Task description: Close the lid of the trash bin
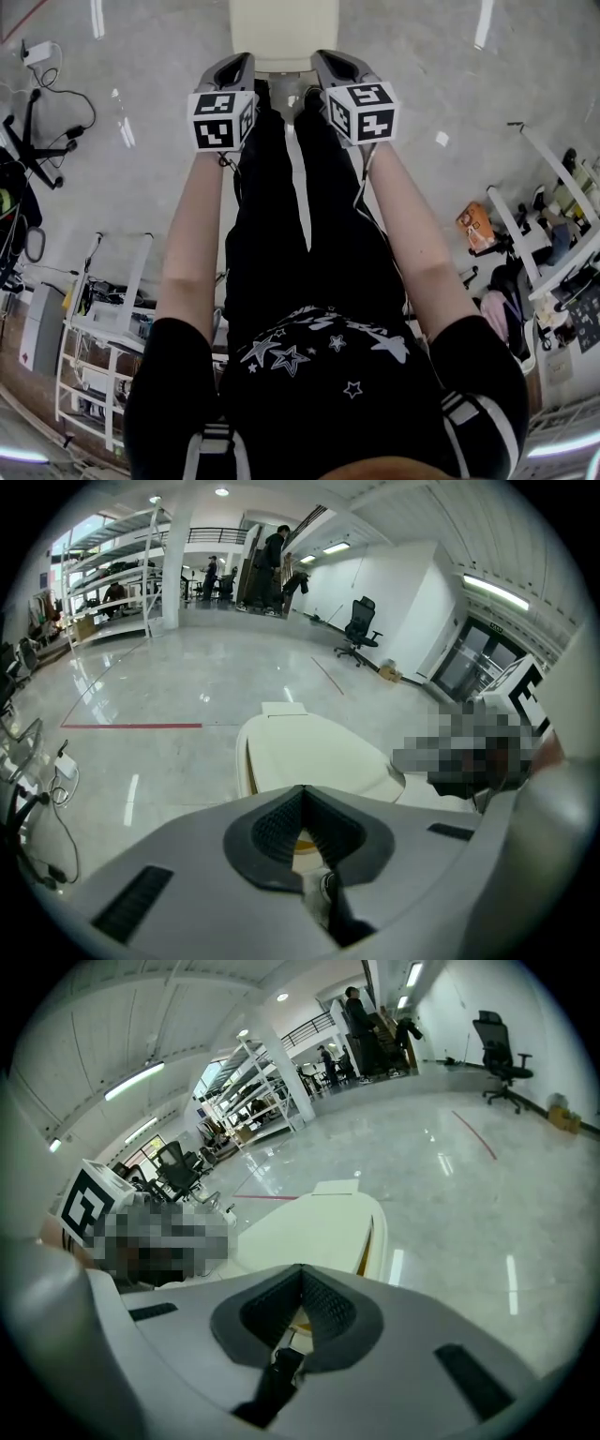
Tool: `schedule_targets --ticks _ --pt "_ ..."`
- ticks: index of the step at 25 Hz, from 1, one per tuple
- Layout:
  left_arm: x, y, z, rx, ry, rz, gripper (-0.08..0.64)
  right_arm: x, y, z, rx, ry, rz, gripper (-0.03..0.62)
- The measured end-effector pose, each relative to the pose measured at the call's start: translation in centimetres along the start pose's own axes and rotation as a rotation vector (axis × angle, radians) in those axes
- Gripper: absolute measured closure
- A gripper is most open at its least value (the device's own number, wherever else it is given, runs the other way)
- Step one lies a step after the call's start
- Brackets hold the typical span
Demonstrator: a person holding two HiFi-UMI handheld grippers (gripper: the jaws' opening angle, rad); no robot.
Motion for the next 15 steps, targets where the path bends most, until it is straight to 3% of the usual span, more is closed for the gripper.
schedule_targets --ticks 15 --pt "-0.4 -3.9 4.4 -0.143 -0.002 0.035 0.549 1.9 -4.1 4.2 -0.119 0.001 0.050 0.588"
Point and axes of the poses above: the fingertips, and each gripper's own axes: y backward along the fingers, x to its right, z out of its underside, the point moved 2 cm from there along y, backward along the fingers, and after that the axes turned 7 degrees about -y, right-handed, at the moved point
